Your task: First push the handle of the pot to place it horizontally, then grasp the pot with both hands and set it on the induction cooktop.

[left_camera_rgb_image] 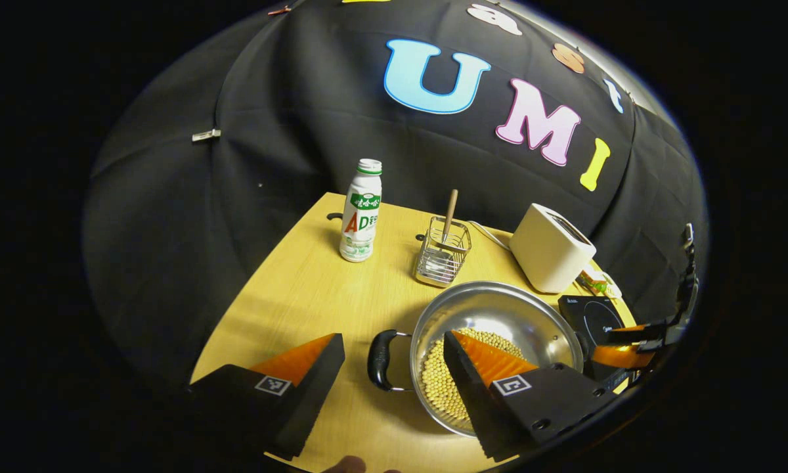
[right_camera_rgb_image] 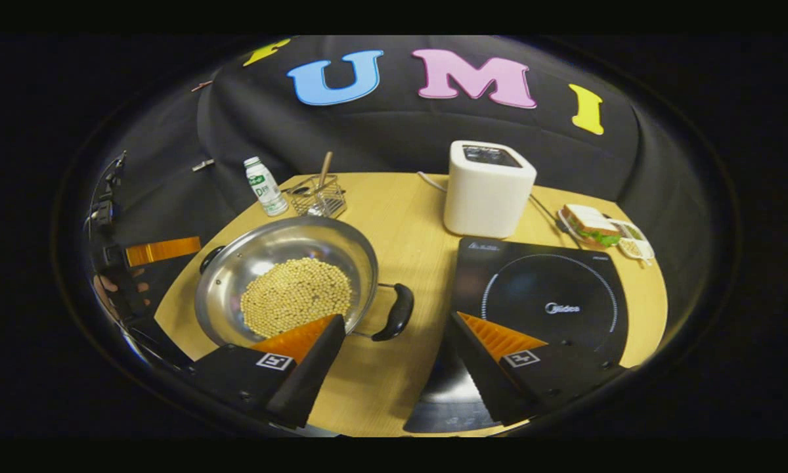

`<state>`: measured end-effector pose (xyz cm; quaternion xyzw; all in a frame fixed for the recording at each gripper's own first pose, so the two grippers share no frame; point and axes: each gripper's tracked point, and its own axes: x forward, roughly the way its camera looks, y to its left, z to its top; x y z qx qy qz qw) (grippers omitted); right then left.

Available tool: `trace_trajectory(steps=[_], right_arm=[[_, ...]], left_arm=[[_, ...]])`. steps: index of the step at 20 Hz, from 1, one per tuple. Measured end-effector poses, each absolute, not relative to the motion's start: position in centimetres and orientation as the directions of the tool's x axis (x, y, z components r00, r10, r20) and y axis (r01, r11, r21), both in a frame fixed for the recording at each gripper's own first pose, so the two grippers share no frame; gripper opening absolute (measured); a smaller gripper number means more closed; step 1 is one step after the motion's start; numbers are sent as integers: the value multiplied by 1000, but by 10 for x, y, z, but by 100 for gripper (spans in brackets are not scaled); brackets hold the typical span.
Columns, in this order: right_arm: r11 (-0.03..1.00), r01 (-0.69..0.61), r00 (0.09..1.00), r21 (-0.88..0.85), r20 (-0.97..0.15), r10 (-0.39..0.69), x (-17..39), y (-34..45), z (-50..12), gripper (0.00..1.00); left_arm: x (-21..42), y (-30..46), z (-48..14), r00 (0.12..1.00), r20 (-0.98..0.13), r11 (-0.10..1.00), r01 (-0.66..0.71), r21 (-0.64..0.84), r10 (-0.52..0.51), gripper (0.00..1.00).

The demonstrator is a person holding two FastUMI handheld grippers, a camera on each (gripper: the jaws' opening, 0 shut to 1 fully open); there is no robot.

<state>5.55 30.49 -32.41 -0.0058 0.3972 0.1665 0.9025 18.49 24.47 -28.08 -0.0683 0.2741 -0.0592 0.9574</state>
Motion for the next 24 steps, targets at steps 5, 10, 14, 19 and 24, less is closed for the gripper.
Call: trace_trajectory(steps=[5,10,14,19,24], right_arm=[[940,-297,591,166,-742,318,70,317,-347,100],[936,-266,555,228,-758,343,83,330,-367,100],[935,-245,519,256,-781,349,87,341,-384,99],[948,-218,523,233,-792,315,95,345,-398,92],[956,-165,518,244,-803,295,108,339,-407,67]], left_arm=[[197,238,-311,821,-548,982,76,-175,-161,95],[208,240,-339,776,-600,976,91,-199,-195,96],[206,239,-359,732,-641,969,112,-219,-230,95],[212,241,-372,696,-681,973,142,-183,-229,93],[222,236,-378,656,-723,976,177,-130,-216,73]])
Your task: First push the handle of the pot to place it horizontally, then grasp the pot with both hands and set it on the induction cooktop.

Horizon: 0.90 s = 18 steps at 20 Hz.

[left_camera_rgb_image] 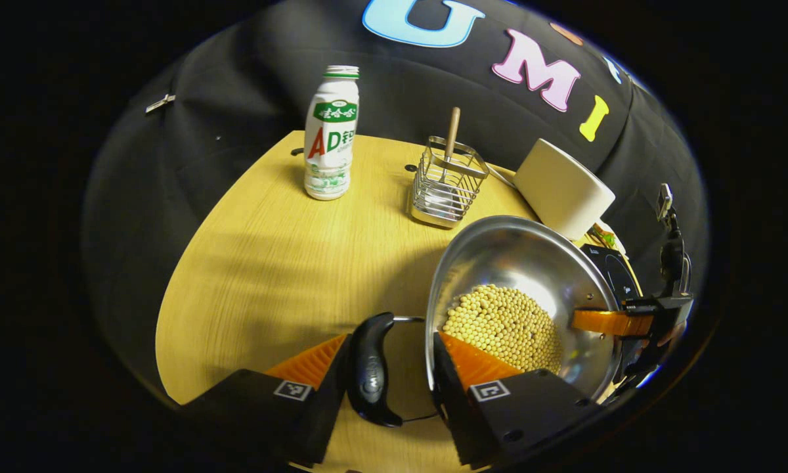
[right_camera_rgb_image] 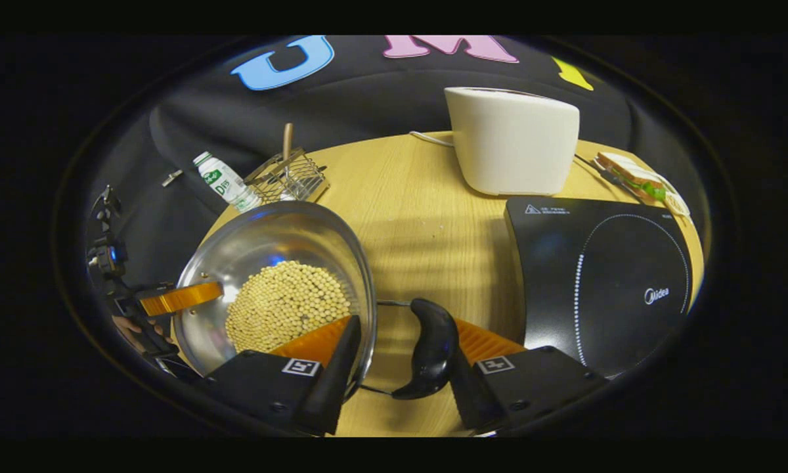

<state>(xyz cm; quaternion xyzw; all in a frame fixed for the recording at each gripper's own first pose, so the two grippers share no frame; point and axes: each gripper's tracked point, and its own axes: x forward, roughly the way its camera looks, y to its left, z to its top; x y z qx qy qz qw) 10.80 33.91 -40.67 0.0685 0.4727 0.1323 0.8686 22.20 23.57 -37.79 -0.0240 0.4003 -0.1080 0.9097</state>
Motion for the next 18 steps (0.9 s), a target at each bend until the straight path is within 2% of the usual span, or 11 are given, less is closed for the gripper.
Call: trace_trajectory(steps=[1,10,14,18], right_arm=[[953,-162,514,257,-802,304,107,340,-408,67],[939,-156,457,308,-820,345,103,343,-411,59],[943,-161,424,292,-842,333,84,339,-410,58],[941,-163,435,297,-835,338,75,328,-386,59]], left_arm=[[222,236,-381,645,-734,976,179,-127,-214,67],[215,231,-382,628,-750,979,135,-156,-206,64],[203,234,-377,624,-763,985,118,-123,-169,62],[186,224,-353,634,-757,987,128,-99,-158,61]])
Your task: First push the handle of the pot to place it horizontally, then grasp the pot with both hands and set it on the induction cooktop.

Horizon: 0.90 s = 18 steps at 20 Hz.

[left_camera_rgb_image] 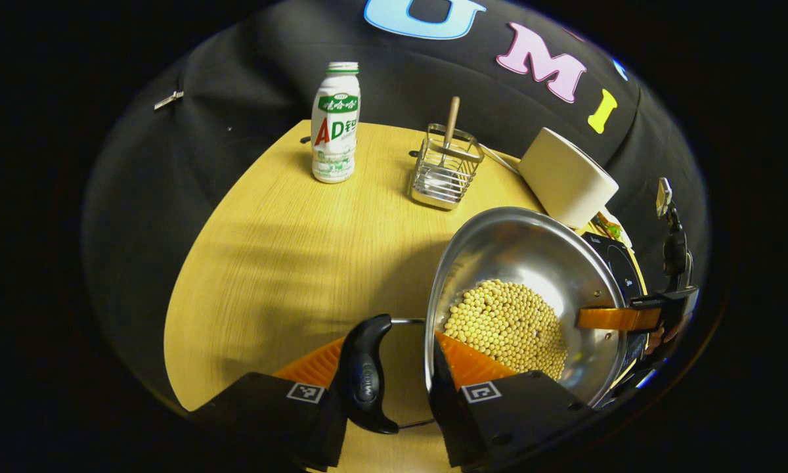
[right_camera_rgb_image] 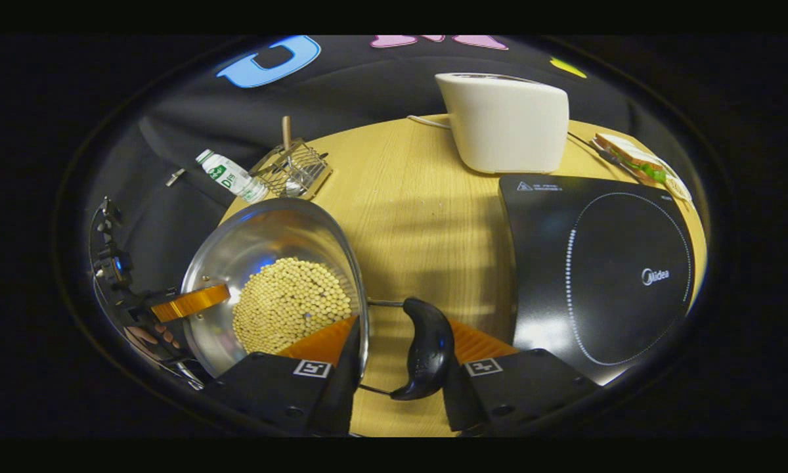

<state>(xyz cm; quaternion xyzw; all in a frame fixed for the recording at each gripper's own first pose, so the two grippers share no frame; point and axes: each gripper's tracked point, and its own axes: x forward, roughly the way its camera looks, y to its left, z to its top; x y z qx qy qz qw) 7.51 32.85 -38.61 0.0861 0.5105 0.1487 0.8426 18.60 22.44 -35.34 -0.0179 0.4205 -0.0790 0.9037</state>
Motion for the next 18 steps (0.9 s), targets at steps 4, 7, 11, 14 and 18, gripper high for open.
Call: trace_trajectory(steps=[4,7,11,14,18], right_arm=[[942,-167,463,290,-821,335,67,305,-350,58],[949,-164,482,271,-817,317,61,274,-325,58],[954,-152,517,258,-802,299,60,222,-298,58],[956,-142,513,256,-807,292,62,184,-291,58],[956,-126,520,264,-803,290,70,144,-287,58]], left_arm=[[169,206,-322,650,-741,985,137,-102,-167,61],[155,176,-306,649,-739,983,143,-112,-179,61],[145,125,-291,655,-727,978,155,-138,-206,61],[143,87,-283,659,-722,977,168,-133,-212,61],[150,43,-283,653,-724,974,185,-133,-222,61]])
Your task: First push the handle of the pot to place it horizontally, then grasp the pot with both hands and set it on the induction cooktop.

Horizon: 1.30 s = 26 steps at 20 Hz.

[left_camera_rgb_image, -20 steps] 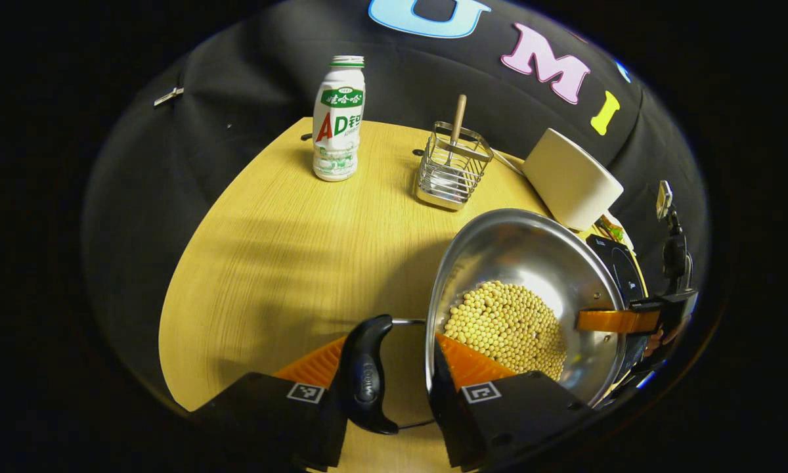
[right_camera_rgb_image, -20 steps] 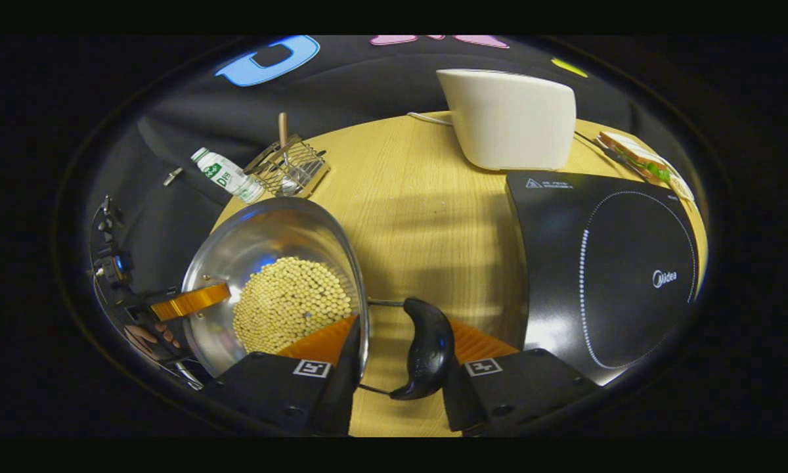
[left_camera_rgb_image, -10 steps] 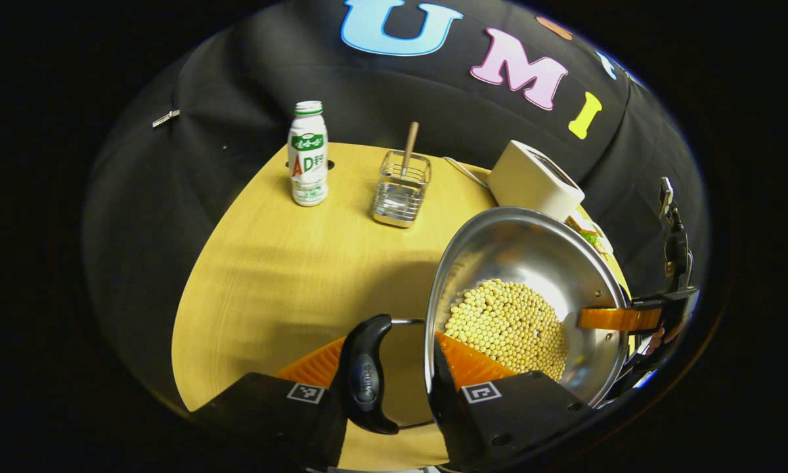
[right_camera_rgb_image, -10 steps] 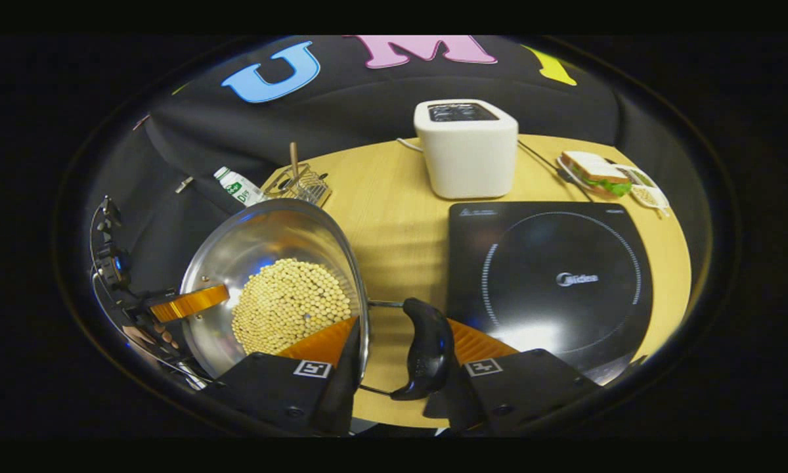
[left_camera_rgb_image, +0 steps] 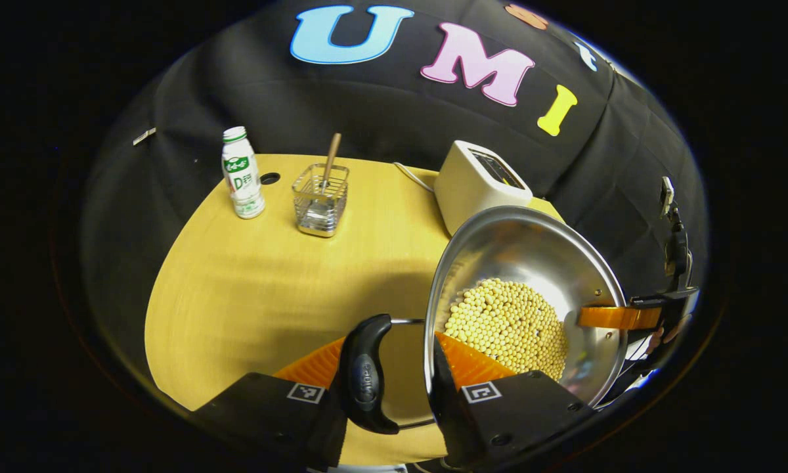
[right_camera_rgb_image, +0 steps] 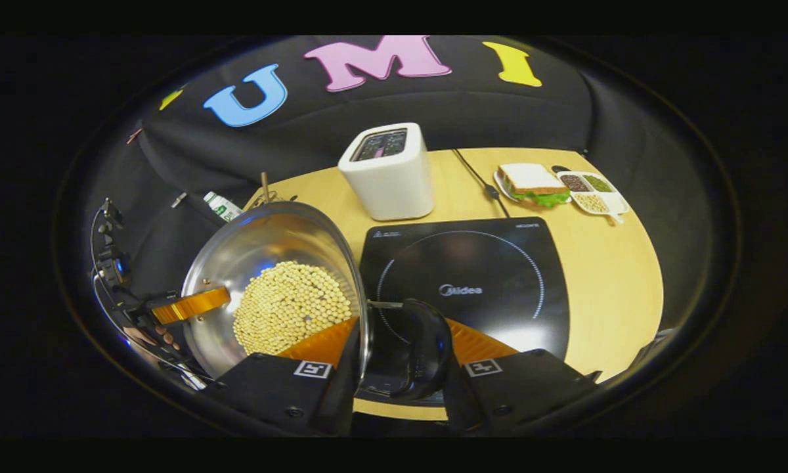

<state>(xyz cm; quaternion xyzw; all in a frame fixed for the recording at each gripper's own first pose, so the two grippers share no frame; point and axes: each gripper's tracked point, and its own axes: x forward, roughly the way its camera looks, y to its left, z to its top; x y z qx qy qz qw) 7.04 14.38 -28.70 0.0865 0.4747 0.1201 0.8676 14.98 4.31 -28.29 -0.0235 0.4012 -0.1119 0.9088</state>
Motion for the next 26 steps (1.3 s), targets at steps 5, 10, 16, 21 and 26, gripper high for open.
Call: trace_trajectory(steps=[5,10,16,21,26], right_arm=[[959,-102,512,265,-812,279,86,90,-299,58],[963,-84,501,254,-825,261,100,41,-316,58],[965,-59,489,256,-835,251,120,2,-335,58],[962,-44,472,270,-843,258,129,-8,-347,58],[961,-31,460,275,-850,258,132,-18,-358,58]], left_arm=[[160,-11,-297,644,-730,972,197,-132,-230,61],[171,-64,-317,628,-739,967,213,-137,-243,61],[190,-116,-330,618,-747,967,212,-144,-246,61],[199,-130,-340,618,-750,969,207,-133,-235,61],[199,-137,-350,606,-761,971,197,-136,-230,61]])
